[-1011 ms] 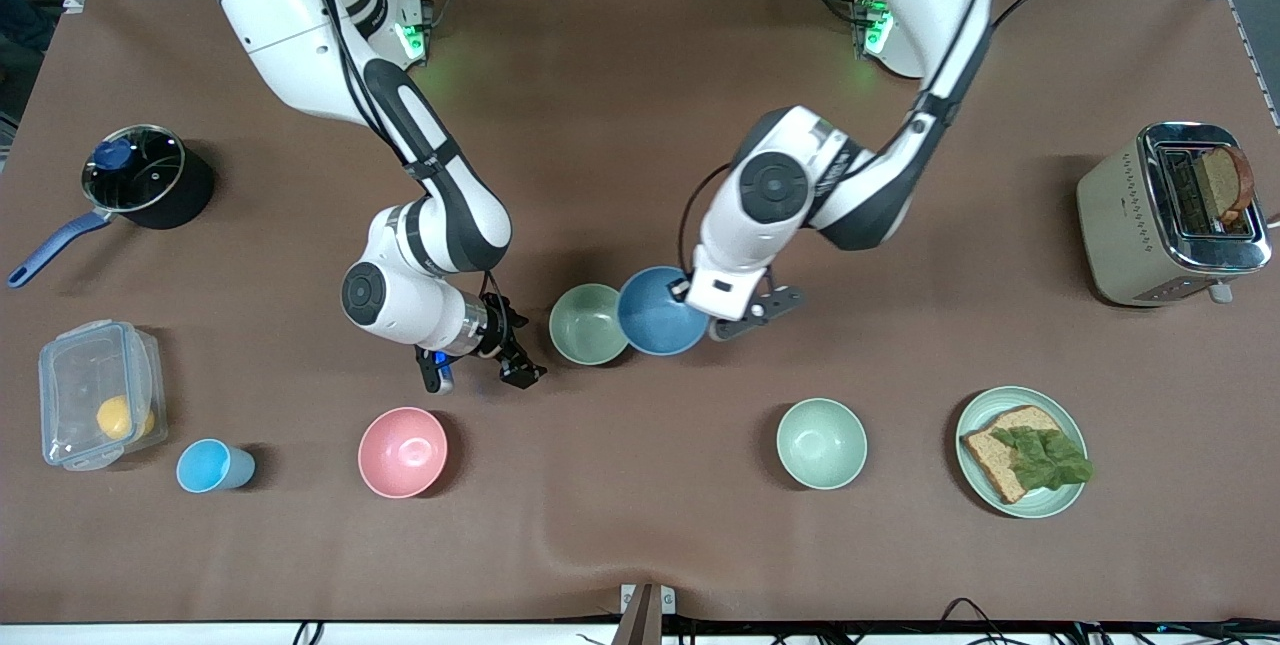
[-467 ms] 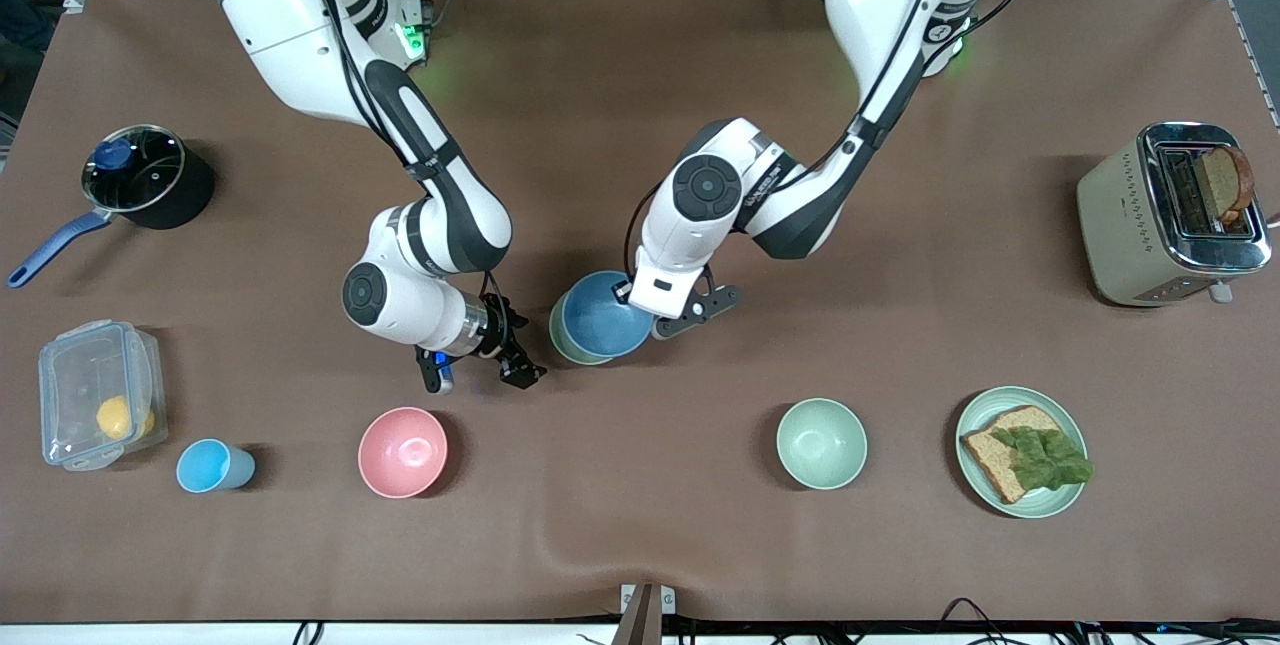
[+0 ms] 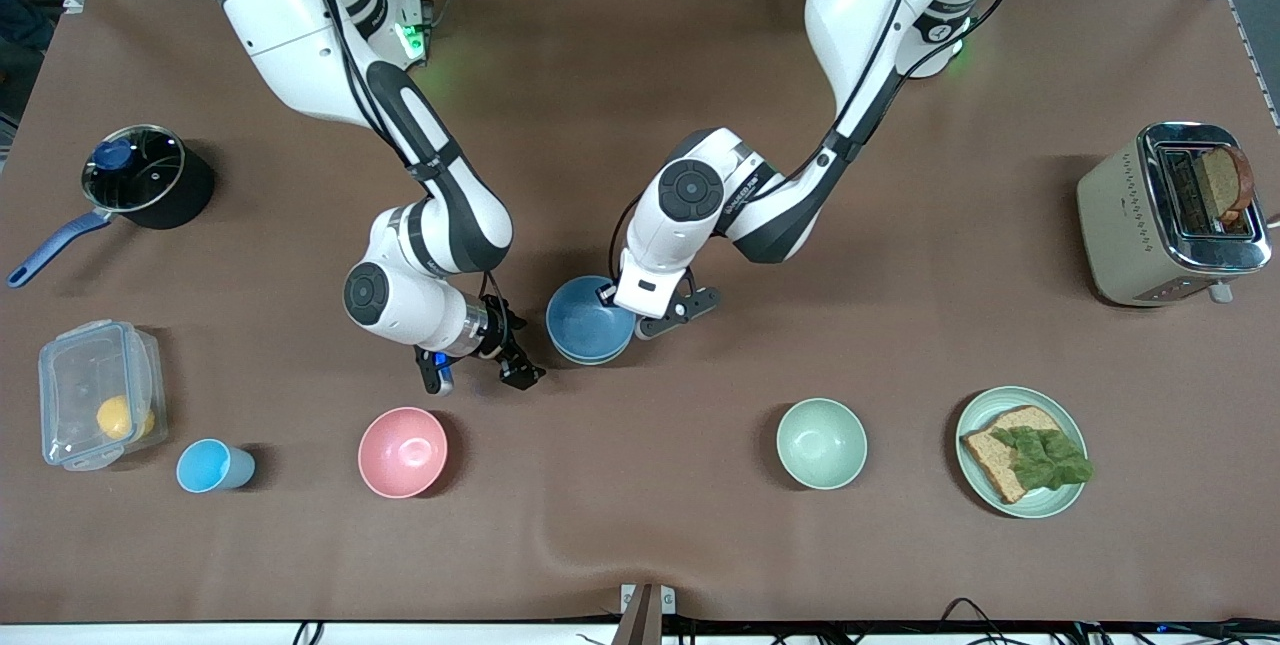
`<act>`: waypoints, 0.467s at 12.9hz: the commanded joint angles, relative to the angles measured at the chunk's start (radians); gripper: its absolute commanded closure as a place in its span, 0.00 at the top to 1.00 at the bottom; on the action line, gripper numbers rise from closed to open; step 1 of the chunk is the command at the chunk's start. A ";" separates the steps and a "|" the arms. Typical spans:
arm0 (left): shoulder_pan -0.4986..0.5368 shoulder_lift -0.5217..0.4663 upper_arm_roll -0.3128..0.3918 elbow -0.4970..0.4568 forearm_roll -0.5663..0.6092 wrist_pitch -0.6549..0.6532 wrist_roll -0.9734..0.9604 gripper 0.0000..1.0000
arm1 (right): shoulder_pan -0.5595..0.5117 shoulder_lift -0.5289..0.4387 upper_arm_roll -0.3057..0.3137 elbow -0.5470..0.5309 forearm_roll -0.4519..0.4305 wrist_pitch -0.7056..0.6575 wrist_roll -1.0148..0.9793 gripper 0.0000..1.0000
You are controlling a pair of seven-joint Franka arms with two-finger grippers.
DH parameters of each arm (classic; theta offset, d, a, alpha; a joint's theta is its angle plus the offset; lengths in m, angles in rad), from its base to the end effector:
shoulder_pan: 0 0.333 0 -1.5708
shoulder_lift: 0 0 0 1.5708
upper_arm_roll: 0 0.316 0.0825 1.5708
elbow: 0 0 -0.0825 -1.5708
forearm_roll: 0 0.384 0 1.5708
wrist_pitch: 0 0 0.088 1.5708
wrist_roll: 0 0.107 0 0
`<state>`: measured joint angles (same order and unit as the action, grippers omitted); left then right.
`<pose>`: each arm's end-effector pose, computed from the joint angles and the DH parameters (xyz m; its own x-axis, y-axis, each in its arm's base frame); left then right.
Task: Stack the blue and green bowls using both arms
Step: 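Carry the blue bowl with the left gripper over the green bowl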
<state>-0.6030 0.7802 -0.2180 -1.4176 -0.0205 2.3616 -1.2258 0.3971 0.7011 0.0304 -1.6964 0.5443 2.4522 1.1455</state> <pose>0.5328 -0.5215 0.2597 0.8814 0.4614 -0.1010 0.4721 -0.8543 0.2175 0.6210 0.2806 0.1928 0.4110 -0.8432 -0.3465 -0.9111 -0.3925 -0.1257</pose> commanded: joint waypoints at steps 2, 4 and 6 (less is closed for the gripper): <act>-0.020 0.024 0.009 0.026 -0.016 0.004 -0.017 0.00 | 0.005 0.017 -0.001 0.018 -0.024 0.007 0.013 1.00; -0.020 0.027 0.009 0.026 -0.016 0.004 -0.012 0.00 | 0.005 0.017 -0.001 0.018 -0.024 0.007 0.013 1.00; -0.020 0.037 0.009 0.028 -0.016 0.014 -0.008 0.00 | 0.005 0.017 -0.001 0.018 -0.024 0.007 0.013 1.00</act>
<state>-0.6119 0.7964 -0.2172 -1.4167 -0.0205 2.3625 -1.2266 0.3972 0.7065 0.0304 -1.6963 0.5431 2.4556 1.1455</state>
